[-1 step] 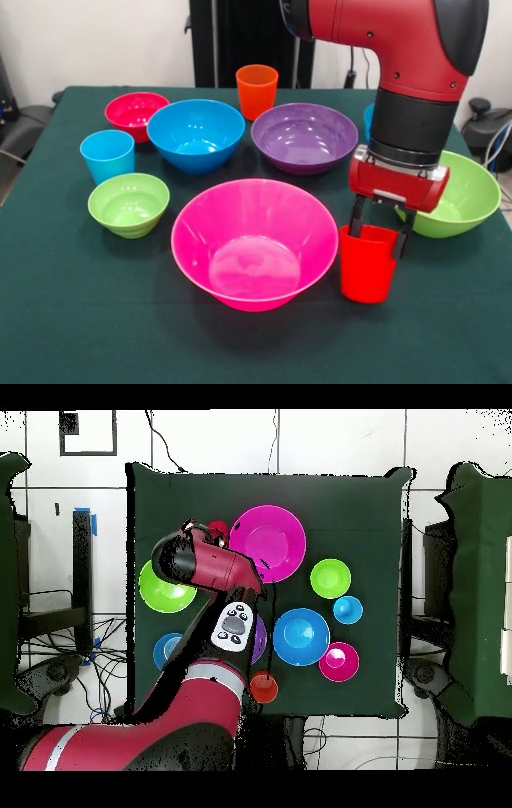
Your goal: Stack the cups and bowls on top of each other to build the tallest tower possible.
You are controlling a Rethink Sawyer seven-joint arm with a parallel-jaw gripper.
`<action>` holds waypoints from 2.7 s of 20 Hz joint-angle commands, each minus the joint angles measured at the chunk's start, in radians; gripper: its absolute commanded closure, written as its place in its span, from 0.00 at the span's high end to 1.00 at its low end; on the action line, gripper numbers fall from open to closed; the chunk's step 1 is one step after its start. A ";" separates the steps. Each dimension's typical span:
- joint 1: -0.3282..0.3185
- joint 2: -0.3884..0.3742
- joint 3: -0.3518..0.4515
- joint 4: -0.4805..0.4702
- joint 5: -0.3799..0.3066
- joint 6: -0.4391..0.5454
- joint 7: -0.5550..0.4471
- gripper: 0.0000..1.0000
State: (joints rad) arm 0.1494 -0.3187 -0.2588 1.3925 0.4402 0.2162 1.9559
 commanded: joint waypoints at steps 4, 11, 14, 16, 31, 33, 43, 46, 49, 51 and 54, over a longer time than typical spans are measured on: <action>0.009 0.016 0.059 0.018 -0.047 0.053 0.109 1.00; -0.005 0.014 0.063 0.013 -0.049 0.057 0.100 1.00; -0.005 0.010 0.057 0.005 -0.051 0.065 0.095 1.00; -0.001 0.008 0.049 -0.002 -0.049 0.067 0.099 1.00; -0.006 -0.017 0.059 0.003 -0.062 0.009 0.091 1.00; -0.008 -0.016 0.059 0.000 -0.061 0.006 0.091 1.00; 0.002 -0.007 0.042 -0.015 -0.058 0.020 0.094 1.00; 0.000 -0.008 0.044 -0.012 -0.059 0.020 0.091 1.00; -0.002 -0.018 0.039 -0.018 -0.063 0.054 0.078 1.00; -0.002 -0.025 0.036 -0.017 -0.067 0.076 0.070 1.00; -0.006 -0.036 0.039 -0.012 -0.069 0.092 0.062 1.00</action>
State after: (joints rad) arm 0.1496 -0.3583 -0.2918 1.3923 0.4398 0.2162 1.9559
